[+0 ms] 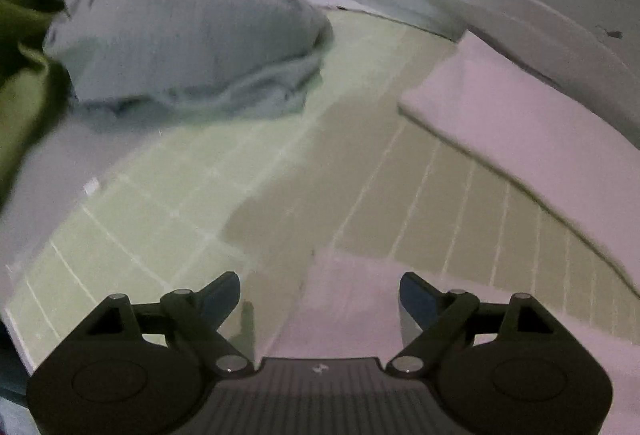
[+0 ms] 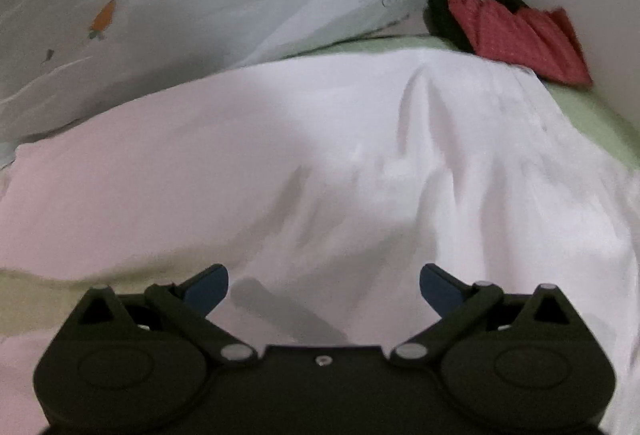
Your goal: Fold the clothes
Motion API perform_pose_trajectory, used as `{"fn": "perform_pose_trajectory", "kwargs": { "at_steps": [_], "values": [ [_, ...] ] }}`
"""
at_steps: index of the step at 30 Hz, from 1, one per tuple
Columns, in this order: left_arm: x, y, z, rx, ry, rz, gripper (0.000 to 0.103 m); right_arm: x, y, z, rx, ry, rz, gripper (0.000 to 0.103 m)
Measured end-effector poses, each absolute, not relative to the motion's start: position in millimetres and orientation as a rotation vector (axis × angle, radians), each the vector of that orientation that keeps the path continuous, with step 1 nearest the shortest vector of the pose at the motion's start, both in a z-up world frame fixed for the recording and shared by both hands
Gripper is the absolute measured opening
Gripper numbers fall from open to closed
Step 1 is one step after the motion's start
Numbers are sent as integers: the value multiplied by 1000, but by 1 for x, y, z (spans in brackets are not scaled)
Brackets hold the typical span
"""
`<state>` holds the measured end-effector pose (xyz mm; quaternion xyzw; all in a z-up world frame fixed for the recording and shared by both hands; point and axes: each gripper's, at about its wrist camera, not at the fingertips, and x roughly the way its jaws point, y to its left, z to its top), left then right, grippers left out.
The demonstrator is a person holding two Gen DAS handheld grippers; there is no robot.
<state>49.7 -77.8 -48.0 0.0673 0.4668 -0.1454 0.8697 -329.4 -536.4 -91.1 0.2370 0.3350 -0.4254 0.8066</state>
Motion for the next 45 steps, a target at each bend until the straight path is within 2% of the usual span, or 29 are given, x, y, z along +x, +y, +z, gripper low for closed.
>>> {"fn": "perform_pose_trajectory", "kwargs": {
  "at_steps": [3,5,7,9,19,31,33,35,36,37,38,39,45],
  "values": [
    [46,-75,-59,161,990,-338,87,-331,-506,-87,525,704,-921,103],
    [43,-75,-61,159,981,-387,78,-330,-494,-83,528,693,-942,103],
    [42,-81,-59,198,950,-425,38,-330,-484,-79,529,681,-962,103],
    [46,-84,-59,196,951,-471,19,-330,-473,-74,528,671,-979,103],
    [102,-96,-47,141,990,-438,18,-347,-441,-60,532,650,-1043,103],
    [153,-132,-15,174,876,-494,19,-383,-437,-62,583,650,-1130,103],
    [165,-140,-16,179,897,-468,28,-386,-436,-62,584,646,-1136,103],
    [168,-145,-18,211,902,-424,30,-388,-437,-65,591,649,-1142,103],
    [166,-145,-19,223,898,-407,39,-390,-437,-66,597,653,-1146,103],
    [162,-142,-19,216,895,-409,53,-391,-438,-68,602,655,-1149,103],
    [155,-136,-19,198,897,-417,63,-392,-438,-69,604,653,-1151,103],
    [147,-129,-20,182,904,-420,78,-393,-438,-71,607,650,-1154,103],
    [90,-96,-37,181,985,-434,86,-412,-454,-86,688,642,-1209,103]
  ]
}}
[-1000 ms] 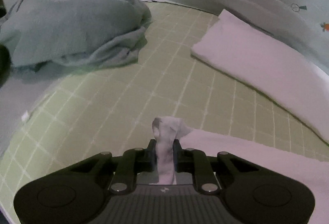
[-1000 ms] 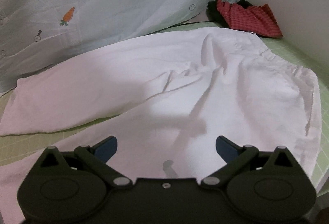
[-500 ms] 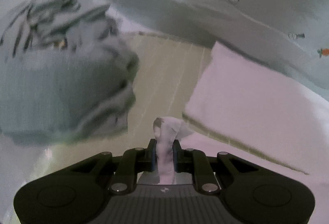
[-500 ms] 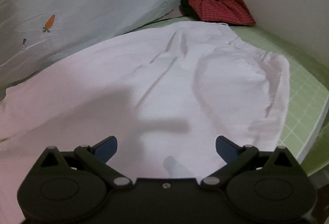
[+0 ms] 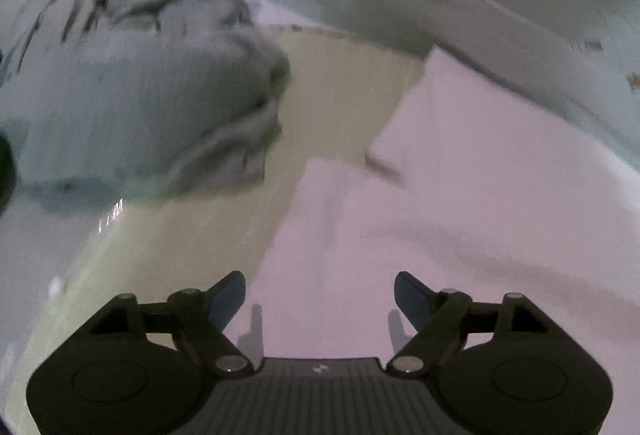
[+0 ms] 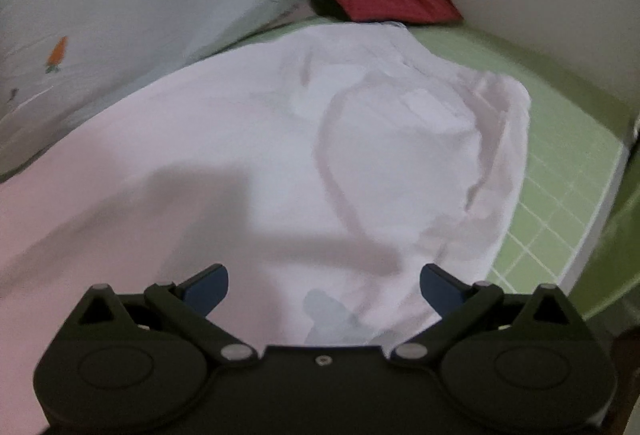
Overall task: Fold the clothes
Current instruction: 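Grasp the white shirt sleeve with the left gripper and lay it onto the shirt, then press the folded shirt side flat with both open grippers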
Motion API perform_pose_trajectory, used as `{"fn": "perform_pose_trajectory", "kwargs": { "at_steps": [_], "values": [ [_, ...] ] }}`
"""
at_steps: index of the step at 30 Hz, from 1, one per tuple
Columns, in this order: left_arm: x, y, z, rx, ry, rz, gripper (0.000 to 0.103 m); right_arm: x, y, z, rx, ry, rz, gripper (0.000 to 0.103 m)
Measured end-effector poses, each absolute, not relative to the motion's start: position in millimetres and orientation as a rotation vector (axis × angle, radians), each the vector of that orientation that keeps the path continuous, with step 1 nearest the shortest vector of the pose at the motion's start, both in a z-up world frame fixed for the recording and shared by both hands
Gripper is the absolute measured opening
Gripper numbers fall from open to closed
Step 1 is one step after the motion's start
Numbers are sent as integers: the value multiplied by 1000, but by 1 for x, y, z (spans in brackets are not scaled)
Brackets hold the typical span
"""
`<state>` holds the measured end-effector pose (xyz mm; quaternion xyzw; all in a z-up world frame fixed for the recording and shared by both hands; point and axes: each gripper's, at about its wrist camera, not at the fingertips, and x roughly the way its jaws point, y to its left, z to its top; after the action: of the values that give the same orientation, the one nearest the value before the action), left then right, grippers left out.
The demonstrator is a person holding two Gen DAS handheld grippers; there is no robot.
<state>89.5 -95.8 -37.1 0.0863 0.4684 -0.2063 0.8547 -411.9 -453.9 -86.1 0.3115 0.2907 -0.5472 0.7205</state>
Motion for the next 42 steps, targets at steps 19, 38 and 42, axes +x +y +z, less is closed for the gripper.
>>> {"fn": "perform_pose_trajectory", "kwargs": {
  "at_steps": [19,38,42],
  "values": [
    [-53,-75,-46,37,1184,-362,88,-532,-575,-128,1037,442,-1294,103],
    [-31,31,-66,-532,1136,-122,87,-553,-586,-131,1234,205,-1313,103],
    [-15,38,-68,-570,1110,-100,87,-555,-589,-131,1247,197,-1297,103]
  ]
}}
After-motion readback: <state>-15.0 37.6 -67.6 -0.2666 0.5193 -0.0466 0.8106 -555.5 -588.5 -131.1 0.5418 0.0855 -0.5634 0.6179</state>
